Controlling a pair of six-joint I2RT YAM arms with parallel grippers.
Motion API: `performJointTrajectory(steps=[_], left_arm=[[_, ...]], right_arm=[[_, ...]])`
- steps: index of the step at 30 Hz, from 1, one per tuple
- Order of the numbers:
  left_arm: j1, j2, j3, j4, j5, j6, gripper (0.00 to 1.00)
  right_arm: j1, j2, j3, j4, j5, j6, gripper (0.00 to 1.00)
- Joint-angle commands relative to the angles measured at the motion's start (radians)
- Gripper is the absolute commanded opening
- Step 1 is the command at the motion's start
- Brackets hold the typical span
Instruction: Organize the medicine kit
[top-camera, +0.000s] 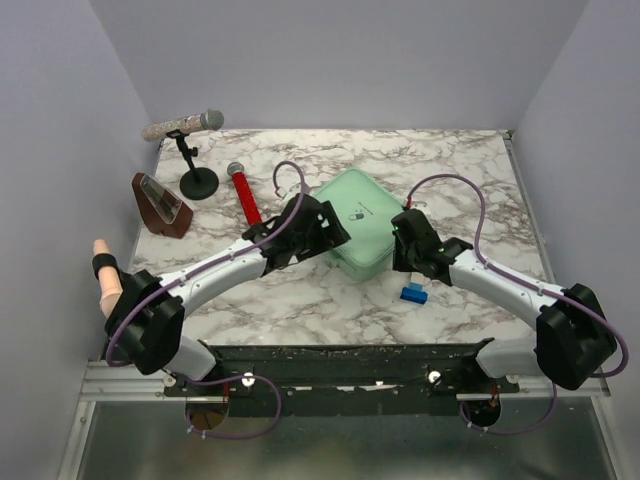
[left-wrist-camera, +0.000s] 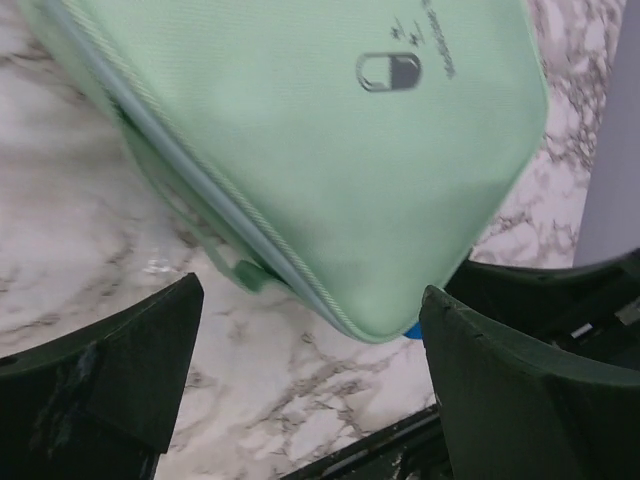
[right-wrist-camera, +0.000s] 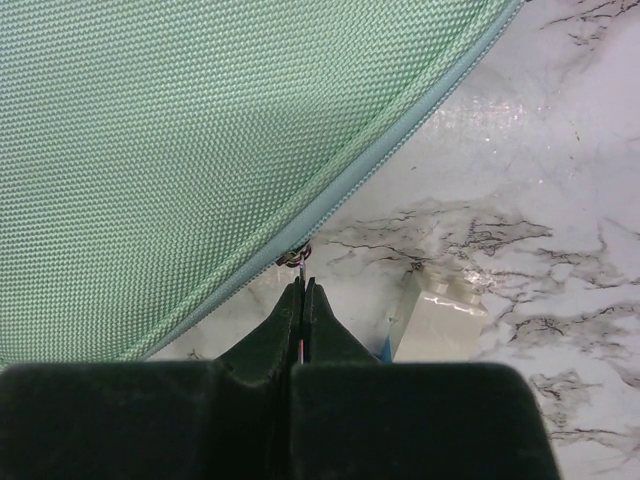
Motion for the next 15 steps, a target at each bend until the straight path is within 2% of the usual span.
performJointTrajectory(steps=[1,10,12,15], left_arm=[[-0.119,0.092,0.095,-0.047,-0.056,-0.117,0.99],[-0.146,0.322,0.269,-0.132,-0.117,-0.066,0.98],[-0.143,0.351,0.289,-0.162,-0.12,-0.02,0.9],[-0.117,0.338,0.229,-0.145,-0.114,0.038,0.7]], right_arm=[[0.014,-0.014,-0.025,-0.08,0.035,-0.027,0.01],[0.078,-0.015,-0.024,-0.088,0.05,-0.029,0.01],[0.112,-0.008,-0.017,-0.094,0.064,-0.023,0.01],[0.184,0.015,0.005,-0.105,0.085,-0.011,0.01]])
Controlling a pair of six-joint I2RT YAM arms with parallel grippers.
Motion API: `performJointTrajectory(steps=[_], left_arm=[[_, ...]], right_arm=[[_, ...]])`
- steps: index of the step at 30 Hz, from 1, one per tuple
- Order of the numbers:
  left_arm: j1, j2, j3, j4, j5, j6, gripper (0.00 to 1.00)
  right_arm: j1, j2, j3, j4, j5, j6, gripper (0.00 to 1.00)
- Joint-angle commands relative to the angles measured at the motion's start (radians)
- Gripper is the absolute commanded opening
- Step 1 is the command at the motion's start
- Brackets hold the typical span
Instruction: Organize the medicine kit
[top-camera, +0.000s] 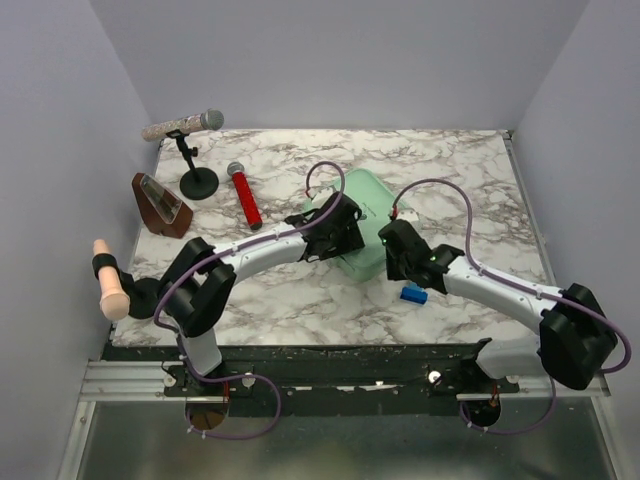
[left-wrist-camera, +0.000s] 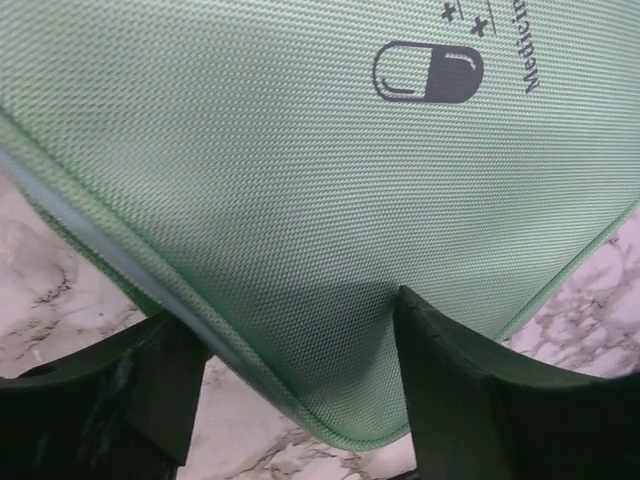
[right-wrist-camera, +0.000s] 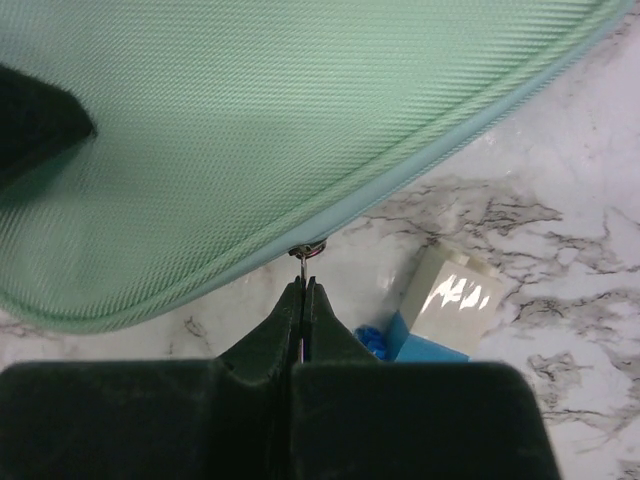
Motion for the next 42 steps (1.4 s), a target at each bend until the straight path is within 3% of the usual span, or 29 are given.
performJointTrajectory(steps=[1,5,11,18,27,35,42], left_arm=[[0.043,-0.013,-0.067,-0.009,-0.031,0.115,0.62],[0.16,-0.113,-0.223,0.031,-0.013,0.178,0.25],[0.319,-0.171,-0.302,0.036,0.004,0.273,0.01],[0.353,-0.102,-0.228,0.016,-0.002,0.315,0.0],[0.359,-0.085,-0.233,0.025,-0.016,0.342,0.0],[0.359,-0.085,-0.23,0.025,-0.025,0.361,0.0],[0.354,-0.085,-0.238,0.031,-0.036,0.375,0.0]], right_arm=[[0.109,0.036,0.021,-0.08,0.033,0.014,0.01],[0.203,0.11,0.097,-0.096,0.049,0.016,0.01],[0.225,0.177,0.153,-0.125,0.07,0.014,0.01],[0.173,0.09,0.05,-0.179,0.132,0.066,0.01],[-0.069,-0.042,-0.065,-0.132,0.024,0.094,0.01],[-0.232,-0.011,-0.047,-0.07,-0.049,0.145,0.01],[-0.292,0.052,0.033,-0.058,0.07,0.128,0.01]])
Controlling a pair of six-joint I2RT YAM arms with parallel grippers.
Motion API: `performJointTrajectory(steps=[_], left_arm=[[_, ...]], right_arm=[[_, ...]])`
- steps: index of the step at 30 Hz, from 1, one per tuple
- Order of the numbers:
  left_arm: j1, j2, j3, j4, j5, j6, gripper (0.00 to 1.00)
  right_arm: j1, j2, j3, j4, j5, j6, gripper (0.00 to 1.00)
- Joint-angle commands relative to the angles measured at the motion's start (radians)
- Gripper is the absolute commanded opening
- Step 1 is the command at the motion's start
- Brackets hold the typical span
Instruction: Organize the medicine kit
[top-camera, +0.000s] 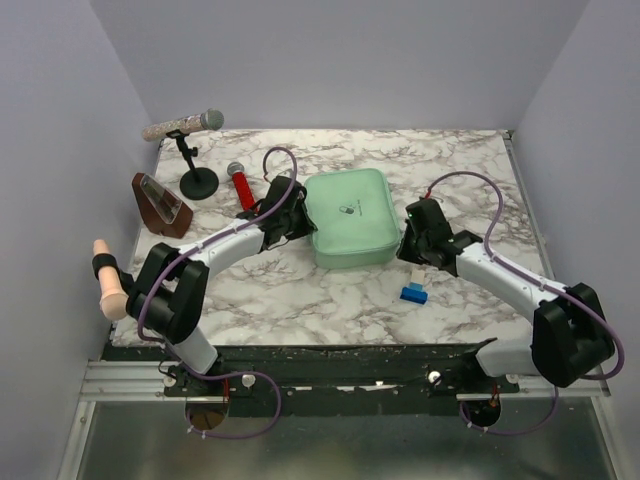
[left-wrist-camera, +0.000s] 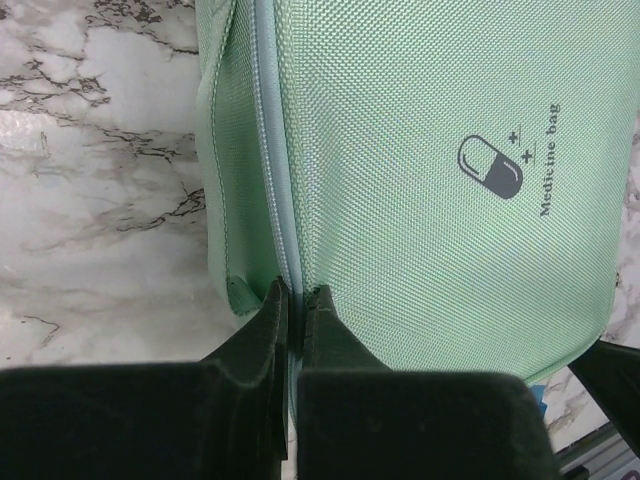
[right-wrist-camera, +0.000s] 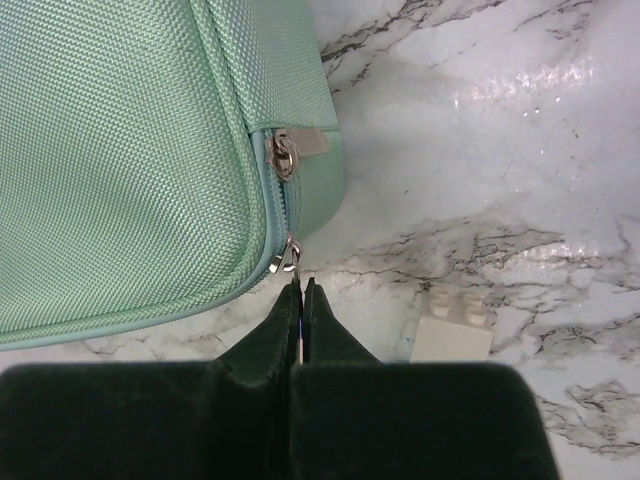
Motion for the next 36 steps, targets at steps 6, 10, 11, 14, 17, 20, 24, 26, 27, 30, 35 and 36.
performJointTrajectory(steps=[6,10,11,14,17,20,24,26,27,30,35,36], left_arm=[[0.036,0.059,-0.041,-0.151,-0.214,0.122,0.0],[0.028,0.073,-0.045,-0.151,-0.219,0.129,0.0],[0.024,0.076,-0.045,-0.149,-0.219,0.131,0.0],[0.016,0.085,-0.045,-0.148,-0.219,0.134,0.0],[0.007,0.09,-0.048,-0.143,-0.223,0.134,0.0],[0.001,0.093,-0.045,-0.142,-0.226,0.137,0.0],[-0.001,0.093,-0.033,-0.162,-0.228,0.132,0.0],[0.001,0.087,-0.021,-0.183,-0.229,0.128,0.0],[0.001,0.086,-0.013,-0.195,-0.229,0.123,0.0],[0.001,0.076,0.004,-0.211,-0.211,0.109,0.02],[0.001,0.029,0.016,-0.206,-0.173,0.103,0.41],[-0.001,0.011,0.013,-0.203,-0.17,0.1,0.48]], right_arm=[[-0.07,0.07,0.052,-0.048,0.384,-0.07,0.01],[-0.072,0.073,0.055,-0.007,0.479,-0.101,0.01],[-0.072,0.063,0.046,0.018,0.49,-0.107,0.04],[-0.072,0.029,0.019,0.102,0.496,-0.136,0.13],[-0.072,0.035,0.036,0.157,0.51,-0.184,0.18],[-0.073,0.078,0.074,0.193,0.496,-0.238,0.22],[-0.073,0.099,0.108,0.141,0.434,-0.23,0.34],[-0.073,0.066,0.081,0.147,0.388,-0.222,0.46],[-0.073,0.046,0.069,0.15,0.368,-0.221,0.51],[-0.073,-0.017,0.042,0.142,0.326,-0.225,0.61],[-0.072,-0.128,0.018,0.095,0.246,-0.228,0.66],[-0.072,-0.164,0.007,0.093,0.217,-0.231,0.66]])
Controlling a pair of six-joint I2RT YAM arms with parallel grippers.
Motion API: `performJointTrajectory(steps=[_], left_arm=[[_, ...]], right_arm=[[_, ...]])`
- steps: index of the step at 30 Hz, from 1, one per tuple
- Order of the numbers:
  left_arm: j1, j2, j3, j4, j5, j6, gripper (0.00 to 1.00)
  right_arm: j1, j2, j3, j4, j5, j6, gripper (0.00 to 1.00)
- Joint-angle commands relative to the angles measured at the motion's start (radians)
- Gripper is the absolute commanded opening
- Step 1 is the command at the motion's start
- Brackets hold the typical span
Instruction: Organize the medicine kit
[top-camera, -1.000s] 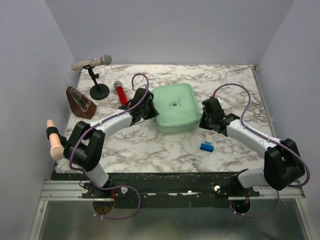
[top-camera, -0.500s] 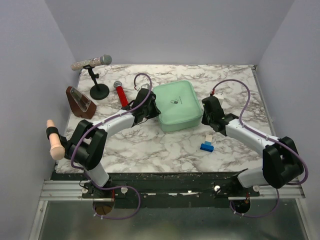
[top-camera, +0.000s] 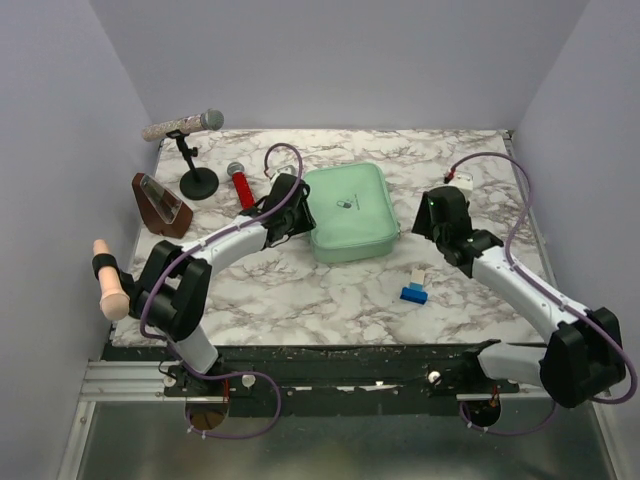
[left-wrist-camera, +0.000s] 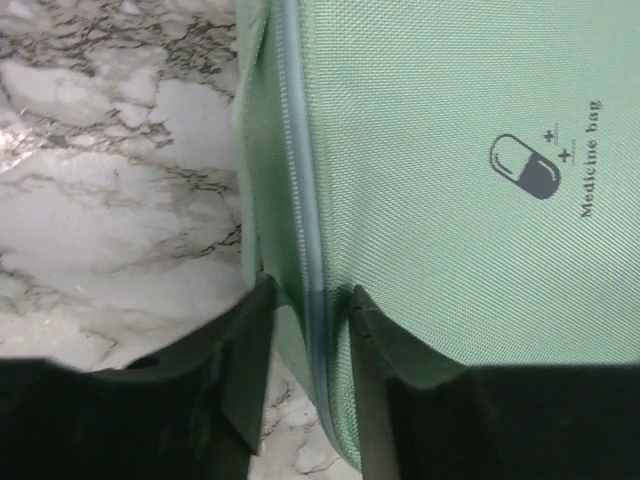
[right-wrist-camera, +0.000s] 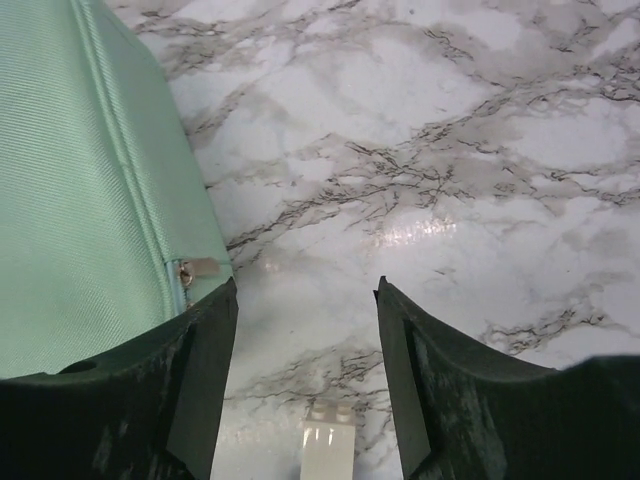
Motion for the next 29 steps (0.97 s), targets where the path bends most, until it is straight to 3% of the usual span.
performJointTrajectory(steps=[1,5,7,13,18,21,22,23,25,29], left_arm=[[0.017,-0.048,-0.032,-0.195,-0.066,0.055,0.57],[0.011,-0.179,-0.054,-0.171,-0.091,0.05,0.8],[0.002,-0.258,-0.08,-0.148,-0.115,0.05,0.98],[-0.037,-0.534,-0.228,-0.063,-0.255,0.075,0.99],[-0.099,-0.68,-0.29,-0.108,-0.483,0.101,0.99],[-0.126,-0.752,-0.322,-0.126,-0.562,0.047,0.99],[-0.126,-0.767,-0.33,-0.128,-0.569,0.032,0.99],[-0.126,-0.778,-0.336,-0.132,-0.574,0.02,0.99],[-0.126,-0.764,-0.321,-0.161,-0.563,0.036,0.99],[-0.126,-0.645,-0.184,-0.39,-0.612,-0.005,0.99]], right_arm=[[0.005,-0.136,-0.055,-0.023,-0.115,-0.027,0.68],[0.015,-0.286,-0.123,-0.01,-0.211,-0.044,0.73],[0.02,-0.348,-0.143,-0.012,-0.249,-0.052,0.77],[0.071,-0.509,-0.21,0.025,-0.297,-0.08,0.79],[0.115,-0.572,-0.235,0.034,-0.289,-0.083,0.79],[0.13,-0.575,-0.238,0.046,-0.275,-0.064,0.85],[0.13,-0.567,-0.235,0.043,-0.268,-0.048,0.87],[0.13,-0.558,-0.232,0.043,-0.26,-0.019,1.0],[0.13,-0.546,-0.229,0.039,-0.249,0.029,1.0],[0.13,-0.566,-0.209,0.014,-0.235,0.077,1.0]])
